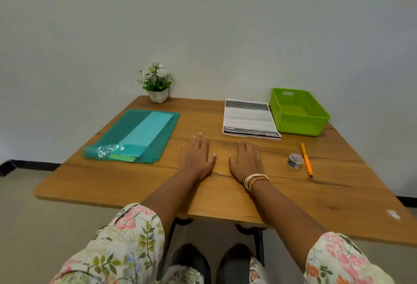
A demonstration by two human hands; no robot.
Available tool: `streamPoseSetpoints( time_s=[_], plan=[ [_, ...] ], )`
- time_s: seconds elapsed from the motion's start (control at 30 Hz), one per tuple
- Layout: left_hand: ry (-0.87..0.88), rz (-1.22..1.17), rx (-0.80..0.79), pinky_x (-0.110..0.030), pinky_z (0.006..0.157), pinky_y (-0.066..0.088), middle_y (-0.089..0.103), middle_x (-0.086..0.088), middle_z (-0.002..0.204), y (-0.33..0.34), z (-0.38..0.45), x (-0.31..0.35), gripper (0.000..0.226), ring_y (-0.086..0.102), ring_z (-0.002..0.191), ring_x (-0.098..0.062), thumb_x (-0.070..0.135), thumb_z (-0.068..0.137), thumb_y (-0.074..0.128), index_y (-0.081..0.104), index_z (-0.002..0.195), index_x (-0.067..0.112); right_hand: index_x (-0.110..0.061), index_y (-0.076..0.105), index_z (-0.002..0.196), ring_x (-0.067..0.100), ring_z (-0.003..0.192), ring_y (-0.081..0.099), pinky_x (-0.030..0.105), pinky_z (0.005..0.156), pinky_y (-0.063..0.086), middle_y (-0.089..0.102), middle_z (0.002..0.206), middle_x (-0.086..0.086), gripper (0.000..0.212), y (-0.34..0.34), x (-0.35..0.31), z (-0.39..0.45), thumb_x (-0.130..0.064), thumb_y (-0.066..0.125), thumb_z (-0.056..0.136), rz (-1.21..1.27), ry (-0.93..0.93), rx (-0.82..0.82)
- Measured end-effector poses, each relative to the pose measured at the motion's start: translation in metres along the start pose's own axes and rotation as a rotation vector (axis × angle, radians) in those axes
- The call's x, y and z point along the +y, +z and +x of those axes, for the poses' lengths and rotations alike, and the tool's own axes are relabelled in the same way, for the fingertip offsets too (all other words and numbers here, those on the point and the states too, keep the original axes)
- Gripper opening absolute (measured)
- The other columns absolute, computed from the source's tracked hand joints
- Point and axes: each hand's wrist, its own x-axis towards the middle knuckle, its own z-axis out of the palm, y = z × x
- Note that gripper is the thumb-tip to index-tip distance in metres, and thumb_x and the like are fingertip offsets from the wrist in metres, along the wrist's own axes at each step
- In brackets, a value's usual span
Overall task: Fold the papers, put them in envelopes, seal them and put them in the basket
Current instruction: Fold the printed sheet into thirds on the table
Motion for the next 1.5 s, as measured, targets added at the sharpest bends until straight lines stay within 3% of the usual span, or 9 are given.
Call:
streamPoseSetpoints(
  time_s=[0.13,0.3,0.5,0.67,0.9,1.1,1.33,1.43,1.5],
  plan=[
    [-0.051,0.036,-0.060,-0.051,0.119,0.005,0.006,-0.006,0.162,0.006,0.001,-0.010,0.067,0.006,0.149,-0.021,0.055,0.097,0.025,0.014,0.153,0.018,-0.014,0.052,0.123,0.028,0.111,0.053,0.039,0.095,0.041,0.053,0.126,0.009,0.042,0.003,0.002,0.003,-0.037,0.045,0.089,-0.019,0.004,0.014],
    [0.036,0.037,-0.058,-0.046,0.118,0.007,0.009,0.002,0.162,0.006,0.010,-0.029,0.066,0.008,0.148,-0.015,0.059,0.095,0.028,0.018,0.153,0.028,-0.011,0.059,0.116,0.026,0.106,0.053,0.038,0.088,0.044,0.058,0.114,0.009,0.039,0.007,0.001,0.012,-0.035,0.046,0.087,-0.071,0.013,0.075],
    [0.074,0.044,-0.059,-0.047,0.117,0.009,0.013,0.007,0.161,0.004,0.024,-0.042,0.057,0.011,0.148,-0.012,0.058,0.096,0.027,0.021,0.150,0.040,-0.010,0.060,0.105,0.030,0.094,0.057,0.038,0.079,0.046,0.060,0.102,0.013,0.023,0.011,-0.005,0.052,-0.019,0.056,0.084,-0.105,-0.084,0.177],
    [0.075,0.043,-0.047,-0.048,0.117,0.011,0.016,0.008,0.160,0.006,0.032,-0.045,0.055,0.013,0.147,-0.013,0.060,0.095,0.026,0.023,0.147,0.045,-0.006,0.051,0.128,0.030,0.118,0.052,0.038,0.098,0.042,0.055,0.129,0.015,0.039,0.019,-0.006,0.093,-0.008,0.049,0.089,-0.118,-0.170,0.100],
    [0.082,0.023,0.001,-0.049,0.116,0.014,0.022,0.009,0.159,0.012,0.037,-0.050,0.053,0.018,0.146,-0.012,0.061,0.093,0.027,0.028,0.144,0.047,-0.008,0.060,0.108,0.032,0.097,0.062,0.037,0.081,0.044,0.066,0.106,0.013,0.025,0.019,-0.010,0.102,-0.006,0.040,0.093,-0.222,-0.211,0.062],
    [0.084,-0.004,0.020,-0.048,0.116,0.014,0.024,0.010,0.158,0.012,0.037,-0.050,0.050,0.019,0.145,-0.012,0.060,0.094,0.029,0.031,0.143,0.047,-0.008,0.065,0.097,0.033,0.081,0.064,0.036,0.064,0.049,0.069,0.091,0.013,0.019,0.025,0.001,0.093,-0.008,0.047,0.091,-0.017,-0.072,0.192],
    [0.030,-0.200,0.099,-0.042,0.115,0.021,0.044,0.005,0.148,0.007,0.034,-0.047,0.041,0.035,0.139,-0.014,0.042,0.096,0.046,0.051,0.135,0.031,-0.009,0.065,0.091,0.023,0.078,0.061,0.034,0.066,0.051,0.067,0.085,0.007,0.015,0.011,0.002,0.048,-0.002,0.053,0.085,0.362,-0.047,0.365],
    [-0.019,-0.404,0.178,-0.036,0.100,0.041,0.061,-0.001,0.130,0.002,0.027,-0.052,0.035,0.053,0.121,-0.022,0.034,0.094,0.051,0.060,0.126,0.024,-0.011,0.064,0.083,0.016,0.075,0.058,0.031,0.067,0.050,0.065,0.080,0.002,0.014,0.004,0.009,0.027,0.000,0.055,0.080,0.465,-0.058,0.336],
    [-0.067,-0.511,0.224,-0.031,0.092,0.043,0.063,-0.004,0.125,-0.002,0.021,-0.053,0.035,0.056,0.115,-0.021,0.029,0.095,0.052,0.059,0.128,0.019,-0.012,0.061,0.077,0.013,0.071,0.057,0.027,0.064,0.049,0.063,0.075,0.000,0.013,-0.002,0.014,0.014,0.000,0.056,0.078,0.527,-0.067,0.317]
  ],
)
